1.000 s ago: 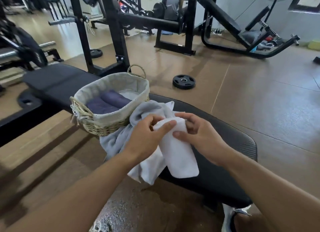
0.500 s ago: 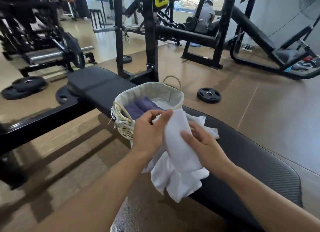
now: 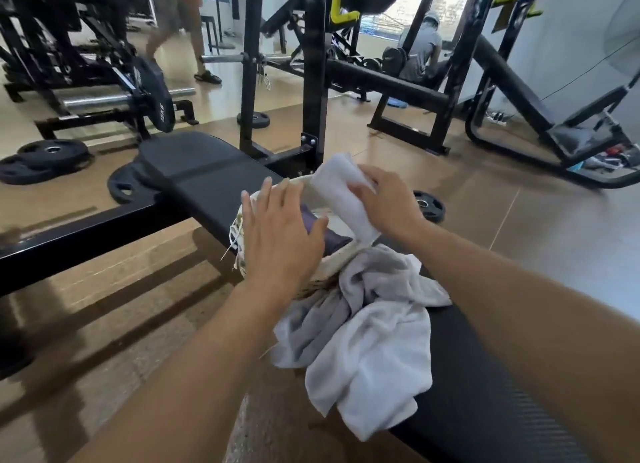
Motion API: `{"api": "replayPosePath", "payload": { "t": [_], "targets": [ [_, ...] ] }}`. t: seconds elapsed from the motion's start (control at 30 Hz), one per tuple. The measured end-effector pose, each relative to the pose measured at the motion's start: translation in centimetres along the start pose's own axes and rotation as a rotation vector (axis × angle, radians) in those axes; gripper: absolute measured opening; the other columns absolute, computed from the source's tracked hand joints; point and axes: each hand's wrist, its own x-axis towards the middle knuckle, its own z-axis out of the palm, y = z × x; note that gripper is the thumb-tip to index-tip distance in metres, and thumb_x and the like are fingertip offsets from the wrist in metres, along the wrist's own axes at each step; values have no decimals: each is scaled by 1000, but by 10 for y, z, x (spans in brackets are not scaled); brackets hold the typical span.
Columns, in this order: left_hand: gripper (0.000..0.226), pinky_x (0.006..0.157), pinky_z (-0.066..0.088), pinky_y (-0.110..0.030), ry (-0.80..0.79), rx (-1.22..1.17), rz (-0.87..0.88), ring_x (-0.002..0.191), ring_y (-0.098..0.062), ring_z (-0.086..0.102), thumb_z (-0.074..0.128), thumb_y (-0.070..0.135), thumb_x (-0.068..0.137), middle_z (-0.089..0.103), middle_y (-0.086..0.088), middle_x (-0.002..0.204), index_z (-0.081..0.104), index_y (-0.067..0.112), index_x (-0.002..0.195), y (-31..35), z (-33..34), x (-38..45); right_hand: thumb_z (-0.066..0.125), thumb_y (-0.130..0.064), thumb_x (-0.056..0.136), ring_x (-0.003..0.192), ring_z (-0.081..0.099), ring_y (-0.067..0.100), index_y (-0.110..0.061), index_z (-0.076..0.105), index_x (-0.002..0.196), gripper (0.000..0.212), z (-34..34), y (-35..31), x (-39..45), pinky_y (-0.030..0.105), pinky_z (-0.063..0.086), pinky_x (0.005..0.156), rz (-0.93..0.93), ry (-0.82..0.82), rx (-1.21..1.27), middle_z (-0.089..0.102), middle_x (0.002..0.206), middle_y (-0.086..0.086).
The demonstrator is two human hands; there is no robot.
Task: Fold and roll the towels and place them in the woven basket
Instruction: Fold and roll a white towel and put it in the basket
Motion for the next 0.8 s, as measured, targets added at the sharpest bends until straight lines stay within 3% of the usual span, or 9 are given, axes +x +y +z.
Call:
{"api": "replayPosePath", "payload": {
  "t": [0.07, 0.17, 0.3, 0.57, 0.63, 0.73, 0.8],
  "targets": [
    [69, 124, -6, -51, -93, 193, 15, 156, -24, 3, 46, 56, 97, 29, -2, 163, 33, 19, 153, -8, 3, 0, 52, -40, 97, 86, 63, 22, -31, 69, 122, 31, 15, 4, 38, 35, 48, 72, 47, -65, -149, 73, 105, 1],
    [72, 123, -7, -54, -171, 277, -2, 155, -25, -8, 45, 59, 95, 19, -3, 167, 31, 20, 153, -17, 5, 1, 52, -38, 101, 95, 61, 26, -30, 64, 129, 32, 33, 8, 71, 40, 53, 86, 130, -136, -286, 68, 116, 6],
    [72, 124, -7, -51, -198, 281, -2, 155, -26, -8, 50, 56, 93, 16, -5, 167, 35, 16, 151, -26, 5, 4, 56, -32, 100, 112, 62, 31, -20, 65, 130, 33, 57, 17, 90, 43, 53, 96, 112, -138, -532, 66, 123, 10],
    [66, 125, -4, -50, -210, 257, 29, 154, -34, -6, 54, 49, 92, 16, -10, 166, 41, 14, 147, -31, 9, 6, 51, -12, 98, 122, 59, 33, -5, 47, 146, 49, 76, 30, 86, 40, 48, 102, 137, -484, -738, 61, 133, 17],
    [63, 125, -4, -50, -214, 248, 17, 154, -35, -5, 54, 48, 92, 17, -10, 166, 44, 14, 145, -31, 9, 7, 50, -10, 99, 123, 59, 32, -3, 44, 147, 48, 74, 30, 82, 37, 47, 100, 62, -464, -841, 61, 134, 17],
    [63, 125, -4, -51, -219, 246, 5, 153, -36, -5, 54, 49, 92, 18, -10, 165, 44, 15, 145, -29, 9, 7, 45, -5, 100, 112, 63, 31, -5, 62, 126, 30, 68, 29, 81, 37, 50, 87, -138, -278, -978, 65, 123, 15],
    [64, 125, -4, -51, -219, 241, 3, 154, -35, -5, 54, 48, 92, 18, -10, 166, 43, 15, 146, -28, 8, 7, 46, -5, 99, 111, 62, 30, -7, 63, 126, 31, 64, 25, 84, 37, 51, 86, -207, -237, -991, 64, 124, 13]
  ]
}}
